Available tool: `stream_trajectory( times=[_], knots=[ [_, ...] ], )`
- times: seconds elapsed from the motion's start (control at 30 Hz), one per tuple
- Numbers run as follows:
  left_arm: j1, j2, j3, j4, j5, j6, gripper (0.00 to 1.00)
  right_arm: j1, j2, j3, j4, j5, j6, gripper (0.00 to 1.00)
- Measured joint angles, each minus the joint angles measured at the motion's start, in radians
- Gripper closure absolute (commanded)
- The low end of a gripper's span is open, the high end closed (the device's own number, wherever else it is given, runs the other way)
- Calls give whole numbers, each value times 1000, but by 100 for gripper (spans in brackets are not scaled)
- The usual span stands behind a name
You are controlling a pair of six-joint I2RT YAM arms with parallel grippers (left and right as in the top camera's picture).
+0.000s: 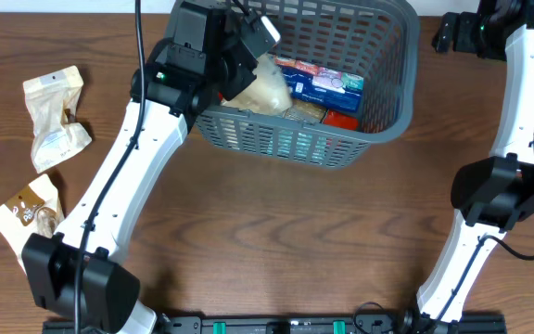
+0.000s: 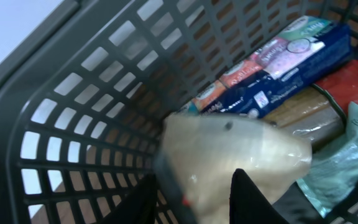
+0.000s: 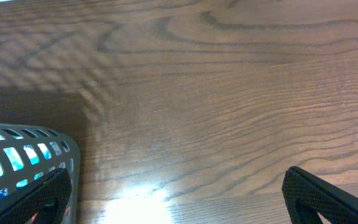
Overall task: Pack container
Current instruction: 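Lift the beige pouch over the basket with the left gripper, then release the pouch into the basket and withdraw the left gripper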
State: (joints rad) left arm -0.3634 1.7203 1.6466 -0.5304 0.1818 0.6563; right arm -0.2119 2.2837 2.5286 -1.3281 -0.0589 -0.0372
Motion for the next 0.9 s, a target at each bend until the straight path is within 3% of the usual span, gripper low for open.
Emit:
stream_trajectory(
  times=[0.33, 0.6, 0.9],
  knots=[
    [0, -61, 0, -29, -71, 6, 72, 0, 0, 0, 0, 0, 0, 1],
    [0, -106, 7, -261, -127, 6, 76, 0, 0, 0, -5, 0, 0, 1],
    [0, -110, 32, -345, -137, 7, 78, 0, 0, 0, -17, 0, 0, 1]
  ],
)
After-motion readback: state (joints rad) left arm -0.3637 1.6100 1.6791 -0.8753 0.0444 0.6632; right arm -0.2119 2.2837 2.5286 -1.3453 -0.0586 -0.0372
